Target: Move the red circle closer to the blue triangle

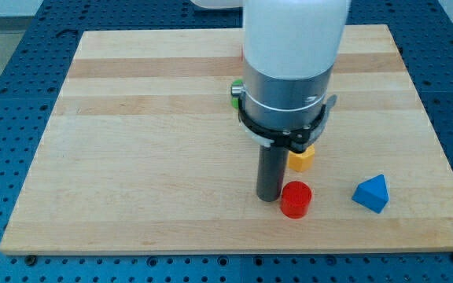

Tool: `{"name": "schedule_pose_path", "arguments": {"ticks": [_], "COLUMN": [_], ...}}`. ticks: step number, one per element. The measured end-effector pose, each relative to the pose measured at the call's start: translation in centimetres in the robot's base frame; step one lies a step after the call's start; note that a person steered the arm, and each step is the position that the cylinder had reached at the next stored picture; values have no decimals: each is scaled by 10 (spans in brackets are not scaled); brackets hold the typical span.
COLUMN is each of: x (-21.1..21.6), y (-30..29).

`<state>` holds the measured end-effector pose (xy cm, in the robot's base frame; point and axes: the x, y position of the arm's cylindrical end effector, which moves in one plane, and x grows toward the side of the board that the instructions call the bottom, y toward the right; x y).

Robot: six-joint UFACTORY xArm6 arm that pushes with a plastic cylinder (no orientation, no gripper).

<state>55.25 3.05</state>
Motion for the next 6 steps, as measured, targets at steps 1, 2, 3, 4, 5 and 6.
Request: {"name": "schedule_pose_path", "arguments": {"ticks": [1,2,3,4,5,6], "x": [14,28,22,19,19,-16], "y": [-26,-10,38,68,44,-8]}}
